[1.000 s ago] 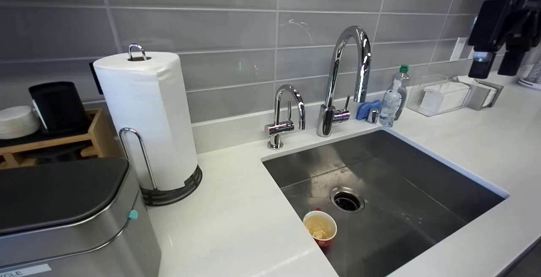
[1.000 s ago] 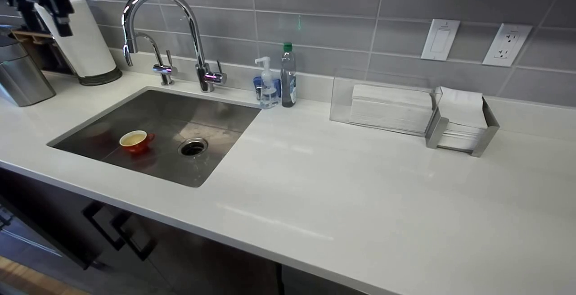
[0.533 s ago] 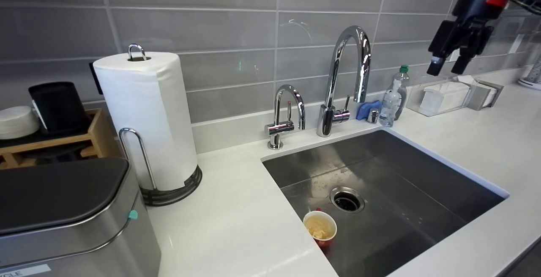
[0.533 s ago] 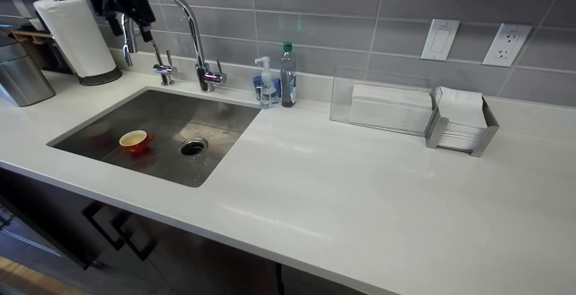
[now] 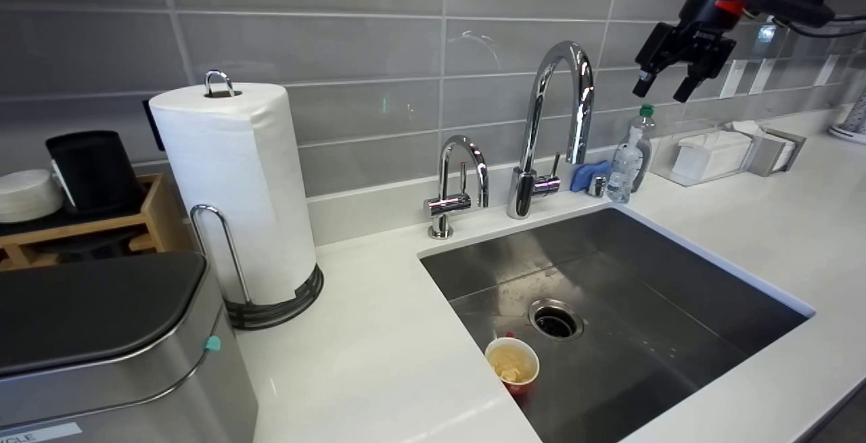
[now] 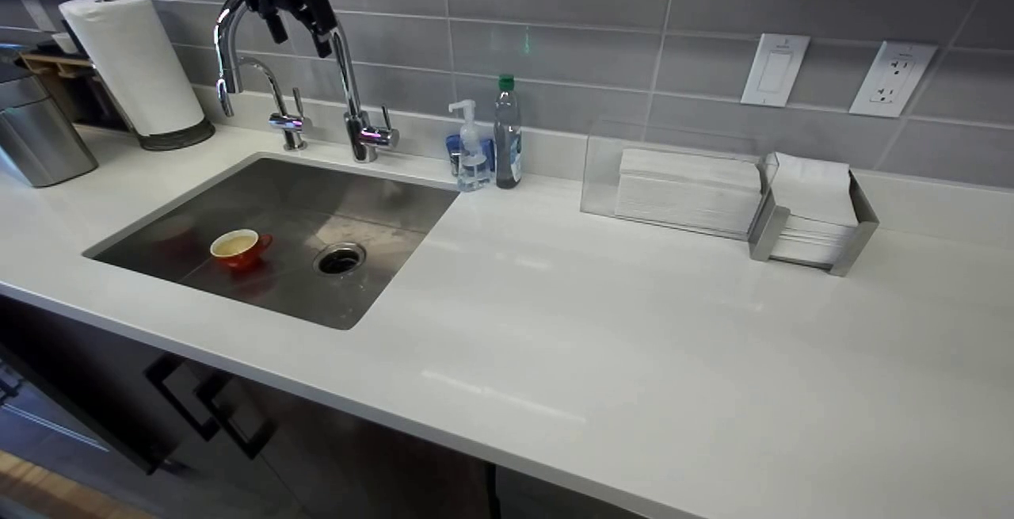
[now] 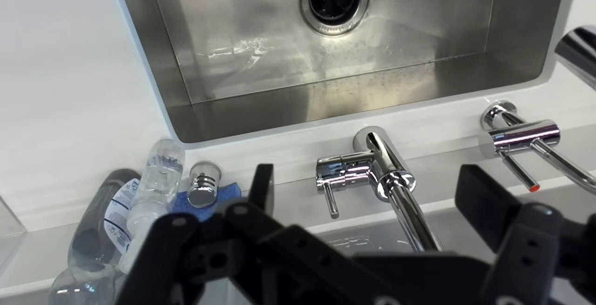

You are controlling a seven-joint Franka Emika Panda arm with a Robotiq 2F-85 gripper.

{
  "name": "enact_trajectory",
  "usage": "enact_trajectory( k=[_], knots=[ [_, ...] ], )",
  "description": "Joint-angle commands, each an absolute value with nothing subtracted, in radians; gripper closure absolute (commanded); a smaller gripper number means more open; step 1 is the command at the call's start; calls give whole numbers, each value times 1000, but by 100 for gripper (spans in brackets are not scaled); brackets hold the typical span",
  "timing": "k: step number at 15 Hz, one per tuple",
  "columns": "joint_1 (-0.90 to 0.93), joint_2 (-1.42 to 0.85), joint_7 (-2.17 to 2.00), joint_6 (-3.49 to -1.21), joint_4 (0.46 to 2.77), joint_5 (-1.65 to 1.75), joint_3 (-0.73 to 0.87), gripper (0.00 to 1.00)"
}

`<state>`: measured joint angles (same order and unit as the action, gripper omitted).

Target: Open the tap and let it run for a bit and then close it using the tap faucet

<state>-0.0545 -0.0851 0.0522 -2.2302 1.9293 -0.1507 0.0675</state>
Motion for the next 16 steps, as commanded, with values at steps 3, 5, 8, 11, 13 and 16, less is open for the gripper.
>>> enact_trajectory(
  k=[3,5,8,11,13,16],
  knots=[
    [-63,-103,53,-2194,1883,-210,61,0],
    [-63,-102,53,-2186,1874,-219,61,0],
    [-63,-102,53,-2186,1872,-222,61,0],
    [-63,-102,53,-2186,1872,-222,61,0],
    [-63,-102,53,-2186,1872,-222,61,0],
    [-59,-138,49,-2186,1842,-235,55,0]
  ],
)
